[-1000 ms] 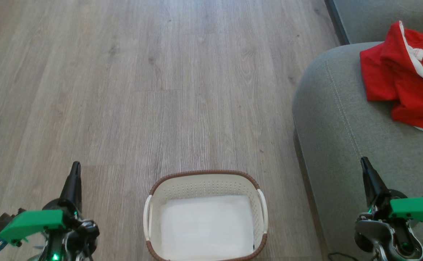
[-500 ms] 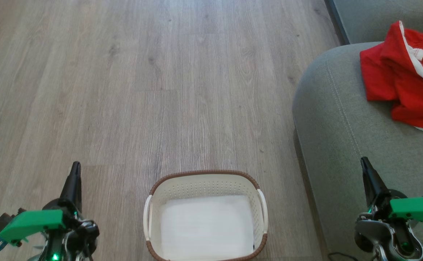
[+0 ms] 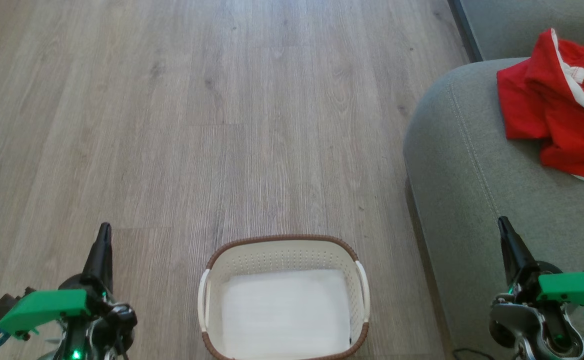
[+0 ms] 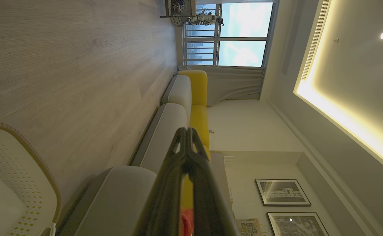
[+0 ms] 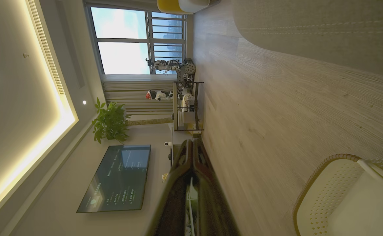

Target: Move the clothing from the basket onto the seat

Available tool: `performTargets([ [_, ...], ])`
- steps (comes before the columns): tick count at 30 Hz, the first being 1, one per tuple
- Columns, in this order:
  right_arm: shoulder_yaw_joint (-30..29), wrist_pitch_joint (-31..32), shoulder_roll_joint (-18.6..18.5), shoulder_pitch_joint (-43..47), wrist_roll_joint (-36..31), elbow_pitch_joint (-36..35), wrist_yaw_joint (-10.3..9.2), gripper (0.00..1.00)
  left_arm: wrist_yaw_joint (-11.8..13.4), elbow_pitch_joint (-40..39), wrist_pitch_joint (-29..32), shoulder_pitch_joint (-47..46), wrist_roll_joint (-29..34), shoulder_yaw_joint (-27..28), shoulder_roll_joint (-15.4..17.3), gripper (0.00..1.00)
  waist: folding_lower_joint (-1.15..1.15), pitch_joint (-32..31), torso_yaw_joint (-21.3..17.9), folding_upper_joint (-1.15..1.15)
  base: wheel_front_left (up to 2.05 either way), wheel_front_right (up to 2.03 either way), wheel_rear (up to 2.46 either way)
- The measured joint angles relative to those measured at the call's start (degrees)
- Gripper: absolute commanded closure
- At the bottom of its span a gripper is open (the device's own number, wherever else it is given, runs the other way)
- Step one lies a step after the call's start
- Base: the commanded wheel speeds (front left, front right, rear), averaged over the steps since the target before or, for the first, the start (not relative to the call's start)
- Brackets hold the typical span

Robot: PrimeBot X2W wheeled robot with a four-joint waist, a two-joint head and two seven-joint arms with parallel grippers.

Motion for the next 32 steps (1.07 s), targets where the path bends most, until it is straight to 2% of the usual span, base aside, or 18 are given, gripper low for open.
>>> performTargets([
  [32,-0.01,0.00,0.01,0.00,0.00,0.00,0.00,1.00,0.00,0.00,0.01,0.00,0.00,0.07,-0.07,1.00,0.00,0.00,0.00,0.00,0.00,0.00,0.00],
])
